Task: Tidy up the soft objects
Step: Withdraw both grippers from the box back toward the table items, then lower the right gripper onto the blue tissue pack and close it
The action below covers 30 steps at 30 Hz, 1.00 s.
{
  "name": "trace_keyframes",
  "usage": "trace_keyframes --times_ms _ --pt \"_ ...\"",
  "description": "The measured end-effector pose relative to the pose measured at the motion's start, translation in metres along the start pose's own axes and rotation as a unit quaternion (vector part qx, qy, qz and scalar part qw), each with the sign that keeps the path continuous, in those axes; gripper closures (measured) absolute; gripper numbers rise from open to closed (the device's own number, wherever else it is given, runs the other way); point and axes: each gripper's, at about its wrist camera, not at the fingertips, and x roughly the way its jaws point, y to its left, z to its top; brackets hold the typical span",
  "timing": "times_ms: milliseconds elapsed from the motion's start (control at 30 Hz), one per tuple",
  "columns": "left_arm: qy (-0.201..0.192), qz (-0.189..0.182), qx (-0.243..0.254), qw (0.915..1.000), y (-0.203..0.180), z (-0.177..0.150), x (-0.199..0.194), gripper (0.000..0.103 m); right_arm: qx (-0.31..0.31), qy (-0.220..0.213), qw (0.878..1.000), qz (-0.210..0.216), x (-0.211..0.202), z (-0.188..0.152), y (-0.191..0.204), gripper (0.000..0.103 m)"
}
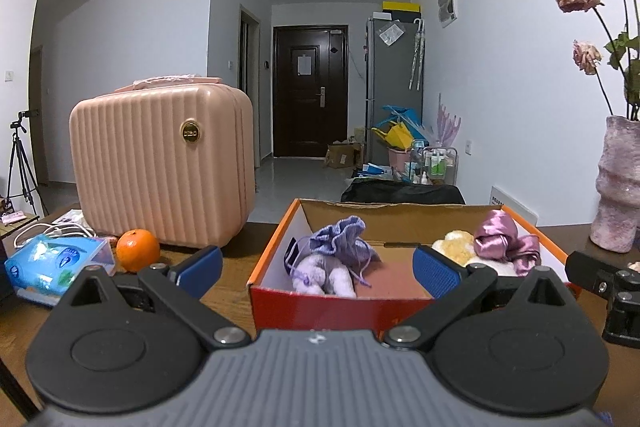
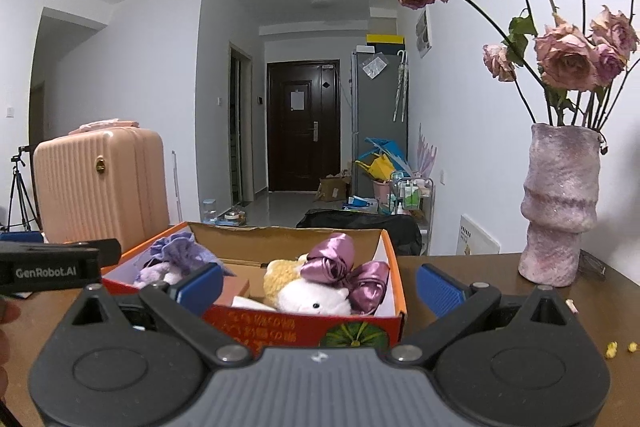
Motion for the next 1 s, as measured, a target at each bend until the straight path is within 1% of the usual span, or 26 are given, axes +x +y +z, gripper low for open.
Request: trace_keyframes --times_ms 167,333,600,1000 --pt "0.001 -0.005 -0.001 1.0 0.004 -0.004 -0.019 0.0 0.001 -0.005 1.0 0.0 -0.021 -0.005 0.003 0.0" --pt "0.003 -0.008 0.001 1.0 0.01 -0.01 -0.035 0.0 0.002 0.0 1.0 0.0 -0.036 -0.012 0.006 0.0" --pt "0.008 -0.013 0.003 0.9999 0.019 -0.019 -0.059 0.0 -0.008 -0.001 1.0 0.002 -0.063 -0.021 0.012 0.0" --pt "0.012 -0.033 0.017 0.9992 0.026 -0.031 -0.098 0.0 -0.028 0.005 1.0 0.011 -0.102 -0.038 0.026 0.0"
